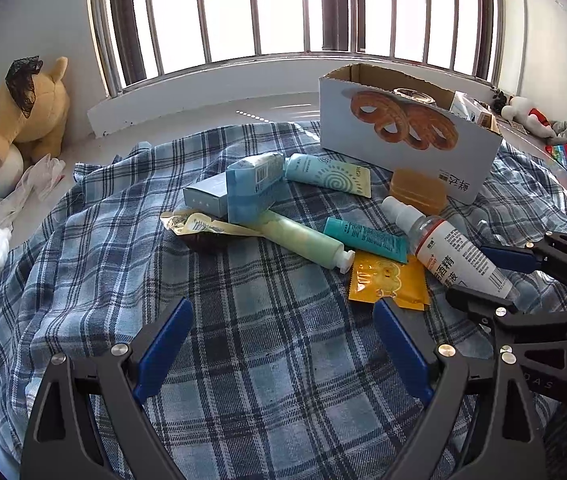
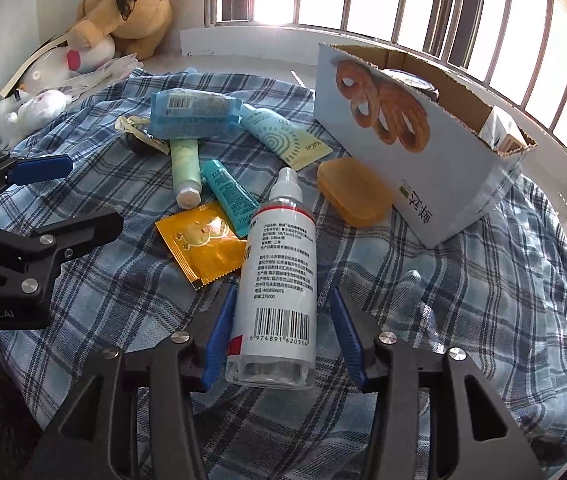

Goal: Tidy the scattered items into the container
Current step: 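Carry the white bottle into the cardboard box and open the right tool, then move both tools back to the items on the shirt, then grasp the pale green tube with the left tool while the right tool grasps the teal tube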

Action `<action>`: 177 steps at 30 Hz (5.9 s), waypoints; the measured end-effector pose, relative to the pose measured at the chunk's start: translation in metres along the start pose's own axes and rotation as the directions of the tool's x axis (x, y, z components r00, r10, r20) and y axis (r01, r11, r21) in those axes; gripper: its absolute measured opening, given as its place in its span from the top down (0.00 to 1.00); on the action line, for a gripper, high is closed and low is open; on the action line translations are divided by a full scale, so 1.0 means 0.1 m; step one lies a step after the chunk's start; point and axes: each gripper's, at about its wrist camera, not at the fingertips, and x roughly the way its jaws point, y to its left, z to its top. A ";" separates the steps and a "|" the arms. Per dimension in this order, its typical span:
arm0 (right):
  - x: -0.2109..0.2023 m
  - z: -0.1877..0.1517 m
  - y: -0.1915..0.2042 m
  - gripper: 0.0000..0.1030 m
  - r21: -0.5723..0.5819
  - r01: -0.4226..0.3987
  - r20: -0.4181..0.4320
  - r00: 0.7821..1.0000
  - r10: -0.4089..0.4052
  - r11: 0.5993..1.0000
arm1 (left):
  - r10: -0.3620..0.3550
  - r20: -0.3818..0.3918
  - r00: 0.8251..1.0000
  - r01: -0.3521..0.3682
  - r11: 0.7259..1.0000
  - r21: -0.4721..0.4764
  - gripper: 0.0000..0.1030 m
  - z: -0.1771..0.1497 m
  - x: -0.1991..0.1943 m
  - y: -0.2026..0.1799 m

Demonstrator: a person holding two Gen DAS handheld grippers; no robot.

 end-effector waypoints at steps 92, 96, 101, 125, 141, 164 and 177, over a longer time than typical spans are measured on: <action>0.05 0.38 0.00 0.61 -0.176 -0.191 0.019 0.980 0.197 0.966 | 0.071 -0.087 0.994 -0.055 0.982 0.179 0.09 0.46 0.76 -0.16; 0.14 0.32 0.07 0.49 -0.218 -0.227 -0.025 0.974 0.227 0.949 | 0.079 -0.085 0.993 -0.061 0.978 0.198 0.09 0.44 0.78 -0.12; 0.14 0.29 0.15 0.42 -0.260 -0.232 -0.014 0.971 0.237 0.937 | 0.032 -0.120 0.992 -0.010 0.983 0.181 0.22 0.38 0.72 -0.01; 0.16 0.37 0.10 0.81 -0.230 -0.247 0.026 0.965 0.260 0.941 | 0.000 -0.099 0.995 0.019 0.982 0.190 0.69 0.28 0.26 0.16; 0.48 0.59 -0.02 0.70 -0.180 -0.285 -0.015 0.958 0.287 0.941 | 0.093 -0.075 0.993 -0.076 0.976 0.203 0.32 0.36 0.61 0.16; 0.29 0.55 0.05 0.90 -0.201 -0.284 0.034 0.955 0.296 0.938 | -0.008 -0.163 0.987 0.040 0.979 0.199 0.51 0.19 0.47 0.17; 0.45 0.58 0.02 0.73 -0.165 -0.339 -0.017 0.940 0.341 0.926 | -0.092 -0.178 0.980 0.113 0.988 0.110 0.56 0.27 0.68 0.17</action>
